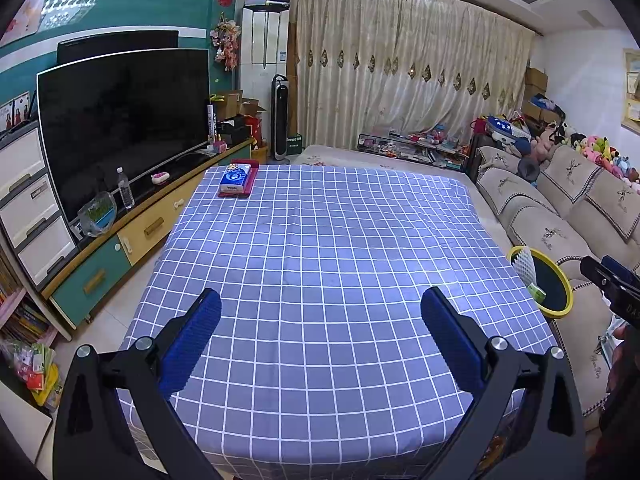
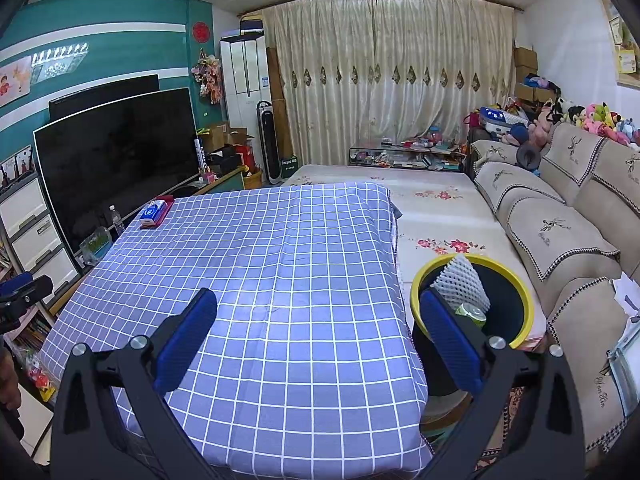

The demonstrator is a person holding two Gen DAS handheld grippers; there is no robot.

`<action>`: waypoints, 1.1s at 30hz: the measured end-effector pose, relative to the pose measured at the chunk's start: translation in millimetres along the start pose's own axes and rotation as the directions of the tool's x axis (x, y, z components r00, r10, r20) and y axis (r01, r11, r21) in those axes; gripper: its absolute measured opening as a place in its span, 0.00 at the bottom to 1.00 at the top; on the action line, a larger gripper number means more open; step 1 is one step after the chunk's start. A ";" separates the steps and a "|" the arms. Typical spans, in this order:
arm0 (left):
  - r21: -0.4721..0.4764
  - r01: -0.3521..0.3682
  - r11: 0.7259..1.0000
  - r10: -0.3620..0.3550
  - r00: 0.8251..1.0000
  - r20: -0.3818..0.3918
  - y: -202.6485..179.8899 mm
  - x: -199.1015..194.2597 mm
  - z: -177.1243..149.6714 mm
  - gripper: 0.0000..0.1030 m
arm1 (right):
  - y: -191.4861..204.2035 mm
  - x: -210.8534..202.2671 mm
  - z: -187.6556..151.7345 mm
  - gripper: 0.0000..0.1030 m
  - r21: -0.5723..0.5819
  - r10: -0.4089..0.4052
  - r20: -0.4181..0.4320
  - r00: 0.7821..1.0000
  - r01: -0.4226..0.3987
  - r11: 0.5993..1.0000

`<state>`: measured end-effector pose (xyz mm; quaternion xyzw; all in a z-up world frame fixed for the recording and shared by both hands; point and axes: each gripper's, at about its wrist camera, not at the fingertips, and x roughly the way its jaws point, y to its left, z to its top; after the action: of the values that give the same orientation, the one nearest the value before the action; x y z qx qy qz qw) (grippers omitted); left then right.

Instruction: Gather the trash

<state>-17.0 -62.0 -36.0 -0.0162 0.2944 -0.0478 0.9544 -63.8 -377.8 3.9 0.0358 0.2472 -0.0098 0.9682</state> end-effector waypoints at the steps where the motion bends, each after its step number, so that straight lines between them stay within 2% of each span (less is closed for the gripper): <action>1: 0.001 0.001 1.000 -0.001 1.000 -0.002 -0.3 0.8 -0.2 0.96 | -0.2 0.1 -0.1 0.94 0.002 0.000 0.000 1.000 0.000 1.000; 33: 0.012 -0.004 1.000 0.004 1.000 -0.025 -10.4 6.8 -0.8 0.96 | -3.8 7.2 -5.3 0.94 0.013 0.002 -0.008 1.000 -0.002 1.000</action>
<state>-12.8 -73.0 -39.8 -0.0093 0.3059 -0.0478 0.9508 -60.1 -381.2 -4.4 0.0423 0.2512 -0.0101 0.9670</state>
